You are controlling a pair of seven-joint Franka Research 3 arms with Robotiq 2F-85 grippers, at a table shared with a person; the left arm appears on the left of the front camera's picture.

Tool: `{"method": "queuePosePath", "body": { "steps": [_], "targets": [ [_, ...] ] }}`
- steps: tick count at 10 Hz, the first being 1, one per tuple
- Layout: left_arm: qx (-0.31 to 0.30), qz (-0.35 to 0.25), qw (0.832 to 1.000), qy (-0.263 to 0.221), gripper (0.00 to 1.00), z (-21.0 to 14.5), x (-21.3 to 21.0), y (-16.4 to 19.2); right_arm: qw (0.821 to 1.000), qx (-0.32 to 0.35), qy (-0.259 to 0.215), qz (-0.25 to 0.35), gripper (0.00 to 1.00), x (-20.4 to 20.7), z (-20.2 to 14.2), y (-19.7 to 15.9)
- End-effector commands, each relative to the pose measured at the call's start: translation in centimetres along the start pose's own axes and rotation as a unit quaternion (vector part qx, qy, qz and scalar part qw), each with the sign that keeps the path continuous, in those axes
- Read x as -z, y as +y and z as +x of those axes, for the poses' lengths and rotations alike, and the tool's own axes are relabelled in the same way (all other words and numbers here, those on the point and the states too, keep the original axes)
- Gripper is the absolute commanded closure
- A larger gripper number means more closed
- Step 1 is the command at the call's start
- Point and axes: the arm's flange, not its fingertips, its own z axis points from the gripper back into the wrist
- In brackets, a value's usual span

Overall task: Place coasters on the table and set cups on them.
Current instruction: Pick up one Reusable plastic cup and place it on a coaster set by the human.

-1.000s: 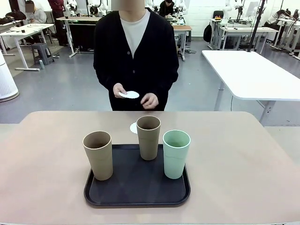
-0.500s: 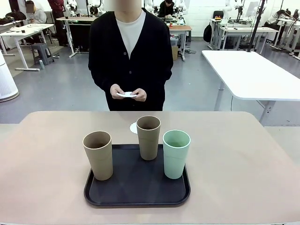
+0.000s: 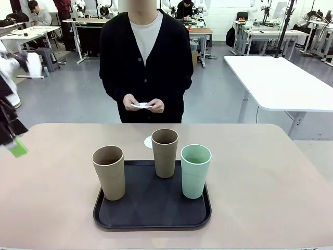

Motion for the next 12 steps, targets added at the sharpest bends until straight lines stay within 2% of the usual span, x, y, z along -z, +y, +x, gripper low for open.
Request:
{"method": "queuePosePath", "body": {
  "steps": [1, 3, 5, 6, 11, 12],
  "targets": [
    [0.054, 0.126, 0.989, 0.046, 0.00, 1.2, 2.6, 1.8, 1.000, -0.004, 0.000, 0.008, 0.00, -0.1, 0.0, 0.0],
    [0.053, 0.132, 0.988, 0.058, 0.00, 3.3, 4.5, 2.7, 1.000, -0.004, 0.000, 0.008, 0.00, -0.1, 0.0, 0.0],
    [0.044, 0.093, 0.994, 0.042, 0.00, 3.8, 5.3, 3.6, 1.000, -0.004, 0.000, 0.008, 0.00, -0.1, 0.0, 0.0],
    [0.075, 0.130, 0.987, 0.064, 0.00, 3.4, 4.4, 2.3, 1.000, -0.004, 0.000, 0.008, 0.00, -0.1, 0.0, 0.0],
    [0.079, 0.124, 0.988, 0.056, 0.00, 3.6, 4.6, 2.6, 1.000, -0.004, 0.000, 0.008, 0.00, -0.1, 0.0, 0.0],
    [0.200, 0.046, 0.978, 0.018, 0.00, 2.0, 4.8, 6.0, 1.000, -0.004, 0.000, 0.008, 0.00, -0.1, 0.0, 0.0]
  ]
}}
